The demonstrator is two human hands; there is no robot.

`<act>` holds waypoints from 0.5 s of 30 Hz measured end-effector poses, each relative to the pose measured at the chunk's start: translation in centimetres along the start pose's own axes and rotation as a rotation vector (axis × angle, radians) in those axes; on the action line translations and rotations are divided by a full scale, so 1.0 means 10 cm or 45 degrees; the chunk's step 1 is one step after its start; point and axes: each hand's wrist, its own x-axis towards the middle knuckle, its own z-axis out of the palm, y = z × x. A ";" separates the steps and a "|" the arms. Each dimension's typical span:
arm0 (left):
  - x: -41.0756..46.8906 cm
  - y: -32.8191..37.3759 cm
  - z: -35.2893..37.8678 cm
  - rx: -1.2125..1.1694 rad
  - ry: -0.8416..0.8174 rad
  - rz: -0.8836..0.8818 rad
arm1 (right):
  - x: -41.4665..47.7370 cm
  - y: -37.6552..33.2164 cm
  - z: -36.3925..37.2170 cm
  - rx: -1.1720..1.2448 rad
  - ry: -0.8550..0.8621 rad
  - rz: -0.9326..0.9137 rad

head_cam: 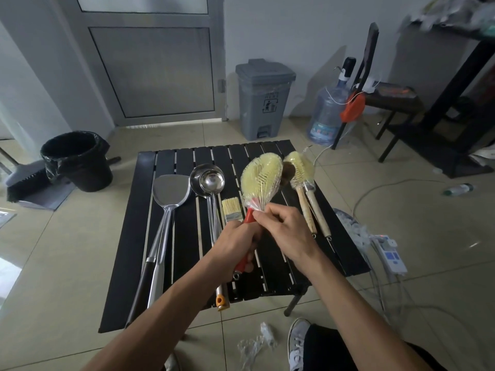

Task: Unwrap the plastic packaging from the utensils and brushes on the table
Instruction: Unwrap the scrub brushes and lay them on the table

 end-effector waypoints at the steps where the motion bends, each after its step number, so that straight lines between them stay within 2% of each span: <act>1: -0.01 0.01 0.00 -0.010 -0.019 -0.006 | 0.01 0.00 -0.04 -0.016 0.009 -0.023; 7: -0.02 -0.01 -0.04 -0.081 -0.088 -0.078 | 0.01 0.08 -0.16 -0.200 0.089 -0.130; 10: 0.00 -0.04 -0.04 -0.129 -0.061 -0.099 | 0.03 0.15 -0.09 -0.355 0.240 -0.143; 12: 0.00 -0.06 -0.01 -0.127 -0.059 -0.083 | 0.06 0.19 0.00 -0.378 0.344 -0.034; 15: -0.01 -0.09 0.06 -0.163 -0.040 -0.059 | 0.10 0.23 0.12 -0.418 0.384 0.150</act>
